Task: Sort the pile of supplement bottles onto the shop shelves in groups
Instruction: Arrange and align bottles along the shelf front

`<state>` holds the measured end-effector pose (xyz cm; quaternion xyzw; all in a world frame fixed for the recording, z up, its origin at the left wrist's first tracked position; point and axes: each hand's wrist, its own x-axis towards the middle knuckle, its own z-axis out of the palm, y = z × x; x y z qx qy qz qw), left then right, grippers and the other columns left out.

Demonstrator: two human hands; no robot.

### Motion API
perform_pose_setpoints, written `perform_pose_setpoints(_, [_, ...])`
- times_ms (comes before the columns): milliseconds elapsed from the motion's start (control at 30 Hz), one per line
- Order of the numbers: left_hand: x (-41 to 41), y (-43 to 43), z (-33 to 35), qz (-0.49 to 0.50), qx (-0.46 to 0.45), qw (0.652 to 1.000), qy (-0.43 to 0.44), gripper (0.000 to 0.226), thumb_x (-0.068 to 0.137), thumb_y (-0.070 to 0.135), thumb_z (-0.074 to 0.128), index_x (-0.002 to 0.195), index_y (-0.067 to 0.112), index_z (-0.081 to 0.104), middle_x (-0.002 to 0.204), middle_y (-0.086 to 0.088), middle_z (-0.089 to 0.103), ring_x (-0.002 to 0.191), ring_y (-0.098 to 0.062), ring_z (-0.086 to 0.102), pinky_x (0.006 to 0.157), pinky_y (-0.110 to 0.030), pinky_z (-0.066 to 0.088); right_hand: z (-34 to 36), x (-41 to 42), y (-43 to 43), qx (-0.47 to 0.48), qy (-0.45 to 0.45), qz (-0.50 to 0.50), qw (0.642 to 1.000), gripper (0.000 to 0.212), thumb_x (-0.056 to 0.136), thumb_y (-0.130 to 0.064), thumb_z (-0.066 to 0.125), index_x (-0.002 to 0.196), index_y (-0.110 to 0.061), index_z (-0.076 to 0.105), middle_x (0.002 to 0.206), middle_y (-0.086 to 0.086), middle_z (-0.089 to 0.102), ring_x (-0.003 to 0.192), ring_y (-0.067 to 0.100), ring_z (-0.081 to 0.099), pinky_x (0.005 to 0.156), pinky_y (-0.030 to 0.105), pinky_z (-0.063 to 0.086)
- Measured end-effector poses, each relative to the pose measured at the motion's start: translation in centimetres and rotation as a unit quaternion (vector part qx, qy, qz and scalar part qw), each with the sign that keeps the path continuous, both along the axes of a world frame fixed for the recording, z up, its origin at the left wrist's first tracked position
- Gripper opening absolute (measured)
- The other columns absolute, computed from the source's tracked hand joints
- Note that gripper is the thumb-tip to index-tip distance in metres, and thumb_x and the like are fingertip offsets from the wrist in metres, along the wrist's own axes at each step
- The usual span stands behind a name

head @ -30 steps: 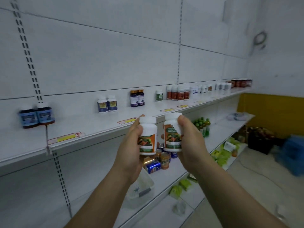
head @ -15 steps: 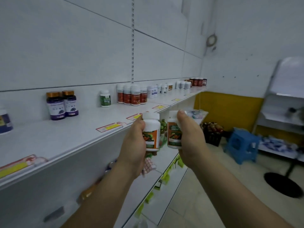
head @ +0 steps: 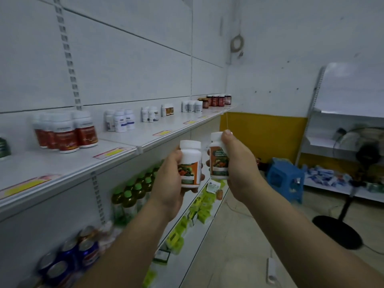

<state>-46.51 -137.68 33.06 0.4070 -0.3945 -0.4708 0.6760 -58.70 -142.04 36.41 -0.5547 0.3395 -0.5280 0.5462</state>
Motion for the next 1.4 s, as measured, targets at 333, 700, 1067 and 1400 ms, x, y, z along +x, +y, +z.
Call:
perform_pose_setpoints(333, [-3.4,-17.4,0.5,0.022,0.001,1.000,0.014,0.040,0.100,0.035,0.030,0.122,0.011,0.054,0.085,-0.012,0.064,0.063,-0.018,0.063,0.048,-0.028,0.045,-0.6,-3.5,-18.5,0.016,-0.002,0.035,0.999,0.032,0.098,-0.047,0.040,0.099,-0.019,0.057,0.101,0.019,0.063,0.083,0.027,0.064,0.071,0.040,0.054])
perform_pose_setpoints(700, [3.3,-38.8,1.0,0.082,-0.013,0.994,0.065,0.040,0.099,0.041,0.033,0.111,0.013,0.060,0.079,-0.010,0.065,0.064,-0.020,0.061,0.051,-0.031,0.043,0.2,4.2,-40.8,0.006,0.029,0.063,0.998,0.035,0.100,-0.047,0.037,0.098,-0.021,0.061,0.089,0.010,0.069,0.078,0.023,0.067,0.065,0.035,0.053])
perform_pose_setpoints(1067, [9.1,-51.7,4.1,0.261,-0.010,0.965,-0.010,0.017,0.096,0.025,0.048,0.110,0.029,0.056,0.094,-0.005,0.068,0.088,-0.026,0.066,0.076,-0.046,0.057,3.0,14.8,-59.4,-0.043,0.026,0.171,0.984,0.032,0.095,-0.054,0.040,0.095,-0.028,0.059,0.101,0.008,0.069,0.094,0.027,0.067,0.092,0.052,0.051])
perform_pose_setpoints(1400, [12.2,-59.6,5.9,0.415,0.082,0.898,-0.122,0.037,0.090,0.013,0.061,0.121,0.027,0.047,0.105,-0.001,0.064,0.095,-0.020,0.064,0.093,-0.047,0.051,2.9,21.5,-71.0,-0.163,0.118,0.347,0.916,0.042,0.096,-0.051,0.045,0.117,-0.016,0.052,0.102,-0.001,0.061,0.083,0.011,0.059,0.064,0.020,0.049])
